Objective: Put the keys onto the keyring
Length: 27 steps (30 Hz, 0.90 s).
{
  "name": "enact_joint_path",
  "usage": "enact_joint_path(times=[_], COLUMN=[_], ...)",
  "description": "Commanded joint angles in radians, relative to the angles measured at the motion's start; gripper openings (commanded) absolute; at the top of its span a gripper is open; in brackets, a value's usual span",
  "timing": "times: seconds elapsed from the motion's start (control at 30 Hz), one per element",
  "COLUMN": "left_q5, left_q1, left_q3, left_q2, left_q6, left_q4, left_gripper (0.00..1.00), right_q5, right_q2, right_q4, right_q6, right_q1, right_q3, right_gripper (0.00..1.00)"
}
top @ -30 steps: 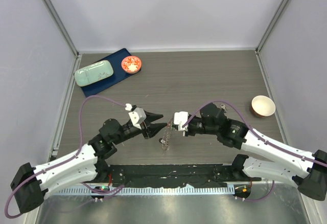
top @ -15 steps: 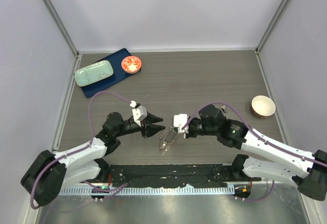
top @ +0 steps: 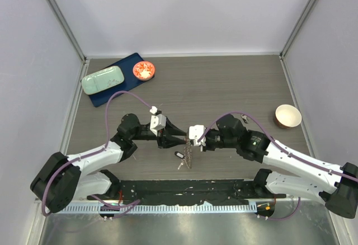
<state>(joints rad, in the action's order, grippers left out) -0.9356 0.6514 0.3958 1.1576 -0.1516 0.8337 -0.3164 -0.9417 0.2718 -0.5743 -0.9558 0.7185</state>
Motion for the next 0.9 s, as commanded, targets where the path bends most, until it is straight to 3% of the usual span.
enact_joint_path(times=[0.0,0.27,0.87], left_q5=[-0.066,-0.048,-0.052], left_q1=[-0.007,-0.007,-0.006], left_q3=[0.037,0.066,0.090], left_q2=[0.024,0.031,0.083], left_q6=[0.023,0.095,0.072], left_q4=[-0.022,-0.163,-0.160], left_gripper=[0.38,0.34,0.18], right_q5=[-0.010,-0.010,-0.021], right_q2=[0.001,0.004,0.009], right_q4=[-0.051,-0.051,-0.057], right_q6=[-0.012,-0.010,-0.001], right_q1=[-0.004,-0.004,-0.005], right_q3=[0.055,0.053,0.052], right_gripper=[0.01,0.01,0.01])
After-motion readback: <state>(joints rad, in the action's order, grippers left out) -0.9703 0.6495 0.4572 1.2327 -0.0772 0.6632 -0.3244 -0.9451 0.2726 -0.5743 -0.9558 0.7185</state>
